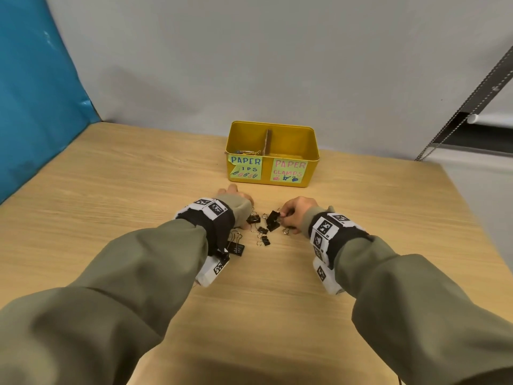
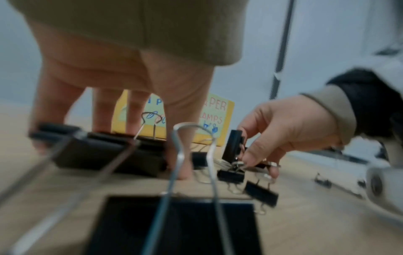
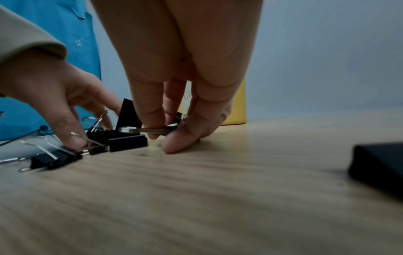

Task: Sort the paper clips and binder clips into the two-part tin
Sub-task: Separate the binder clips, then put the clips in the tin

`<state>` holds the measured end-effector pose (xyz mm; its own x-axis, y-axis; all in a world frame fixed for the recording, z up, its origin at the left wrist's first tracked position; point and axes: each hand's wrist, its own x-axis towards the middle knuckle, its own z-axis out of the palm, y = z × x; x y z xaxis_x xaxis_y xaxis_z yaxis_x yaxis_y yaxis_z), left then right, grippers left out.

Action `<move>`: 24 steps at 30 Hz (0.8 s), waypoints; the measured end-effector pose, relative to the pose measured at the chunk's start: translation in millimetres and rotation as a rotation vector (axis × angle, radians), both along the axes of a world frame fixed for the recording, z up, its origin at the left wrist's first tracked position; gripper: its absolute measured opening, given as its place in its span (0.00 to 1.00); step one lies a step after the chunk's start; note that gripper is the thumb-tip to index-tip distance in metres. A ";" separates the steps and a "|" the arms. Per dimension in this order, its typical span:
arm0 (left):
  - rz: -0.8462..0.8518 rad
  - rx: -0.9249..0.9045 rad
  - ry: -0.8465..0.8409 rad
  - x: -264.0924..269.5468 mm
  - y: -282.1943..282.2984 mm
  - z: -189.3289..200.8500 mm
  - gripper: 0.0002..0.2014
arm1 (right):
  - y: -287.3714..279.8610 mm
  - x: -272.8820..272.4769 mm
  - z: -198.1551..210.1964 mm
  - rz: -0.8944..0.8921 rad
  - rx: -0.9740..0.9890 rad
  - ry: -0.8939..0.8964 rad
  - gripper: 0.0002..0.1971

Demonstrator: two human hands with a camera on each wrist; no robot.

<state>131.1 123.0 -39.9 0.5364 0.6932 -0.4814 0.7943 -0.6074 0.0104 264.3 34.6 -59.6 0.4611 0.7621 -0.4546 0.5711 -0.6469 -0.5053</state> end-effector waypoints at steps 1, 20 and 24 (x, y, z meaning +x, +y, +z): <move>0.002 -0.020 0.009 1.2 -0.4 -0.4 0.30 | -1.6 2.2 0.8 -0.011 0.016 0.021 0.07; 0.352 -0.357 -0.389 11.5 16.0 6.9 0.05 | 56.5 38.7 94.9 -0.276 0.484 -0.087 0.13; 0.368 -0.344 -0.480 16.9 18.4 27.3 0.14 | 55.5 37.6 93.7 -0.199 0.412 -0.109 0.14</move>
